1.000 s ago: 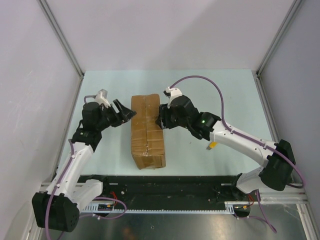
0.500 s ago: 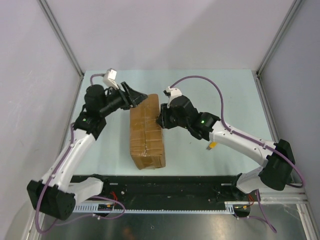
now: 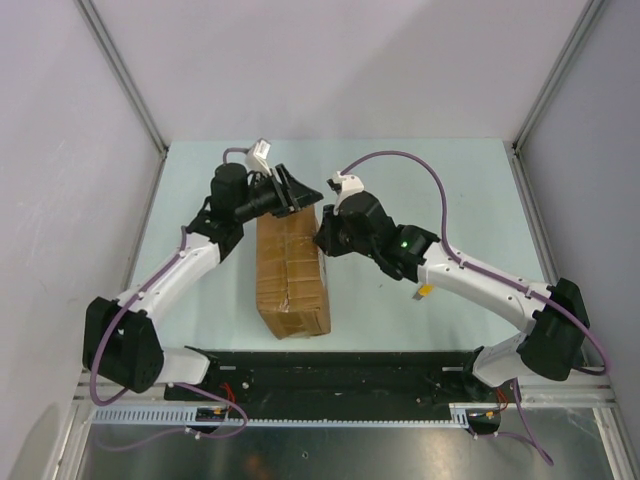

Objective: Unpack the express box
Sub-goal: Adjust the express box at the center of the board.

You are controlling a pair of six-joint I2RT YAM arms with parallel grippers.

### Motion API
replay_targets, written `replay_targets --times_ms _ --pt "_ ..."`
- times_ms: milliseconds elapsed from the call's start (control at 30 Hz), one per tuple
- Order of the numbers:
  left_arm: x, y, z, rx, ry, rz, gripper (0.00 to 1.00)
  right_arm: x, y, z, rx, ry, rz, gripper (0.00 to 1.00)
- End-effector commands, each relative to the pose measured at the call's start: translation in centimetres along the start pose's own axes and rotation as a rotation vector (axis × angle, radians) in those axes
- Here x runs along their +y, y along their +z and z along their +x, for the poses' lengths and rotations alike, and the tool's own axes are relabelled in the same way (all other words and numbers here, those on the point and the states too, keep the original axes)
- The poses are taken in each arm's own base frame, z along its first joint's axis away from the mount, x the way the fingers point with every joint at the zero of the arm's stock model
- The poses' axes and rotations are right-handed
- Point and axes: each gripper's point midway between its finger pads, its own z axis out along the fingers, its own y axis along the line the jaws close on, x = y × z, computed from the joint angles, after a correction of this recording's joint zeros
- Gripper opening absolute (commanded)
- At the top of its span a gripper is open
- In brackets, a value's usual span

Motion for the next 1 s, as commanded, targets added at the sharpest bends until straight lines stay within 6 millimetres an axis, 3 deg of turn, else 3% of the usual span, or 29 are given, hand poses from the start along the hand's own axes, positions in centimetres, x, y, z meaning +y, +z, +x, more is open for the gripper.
replay_targets --times_ms 0,300,333,400,433,467,567,733,833,967 --pt "-0.9 0.0 0.4 -0.005 0.021 0.054 0.52 -2.0 0.2 2.9 0.094 -0.01 0.09 0.14" --pt "2.8 0.3 3.5 0.051 0.004 -0.026 0.51 -4.6 -2.3 0.0 0.014 0.067 0.178 0.29" --pt "3.1 0.3 3.8 0.057 0.003 -0.031 0.51 -5.0 -2.8 -0.1 0.011 0.075 0.197 0.35" --pt "3.1 0.2 3.8 0.061 0.005 -0.029 0.51 -6.9 -4.1 -1.0 -0.028 0.112 0.271 0.41" --pt "3.2 0.2 4.0 0.066 0.005 -0.031 0.51 -7.7 -4.7 -1.3 -0.041 0.13 0.306 0.5" --pt "3.3 0.2 4.0 0.067 0.006 -0.034 0.51 -9.4 -5.3 -1.7 -0.072 0.149 0.387 0.53" --pt "3.6 0.3 4.2 0.073 0.005 -0.048 0.51 -14.5 -7.5 -0.8 -0.071 0.211 0.62 0.66" --pt "3.9 0.1 4.7 0.093 0.0 -0.059 0.51 -22.1 -10.6 4.3 0.059 0.277 0.958 0.73" --pt "3.8 0.0 5.0 0.1 0.0 -0.056 0.51 -24.3 -11.1 7.6 0.125 0.339 1.017 0.73" --pt "3.6 -0.1 5.0 0.102 0.001 -0.049 0.52 -26.3 -11.0 9.9 0.139 0.443 1.02 0.72"
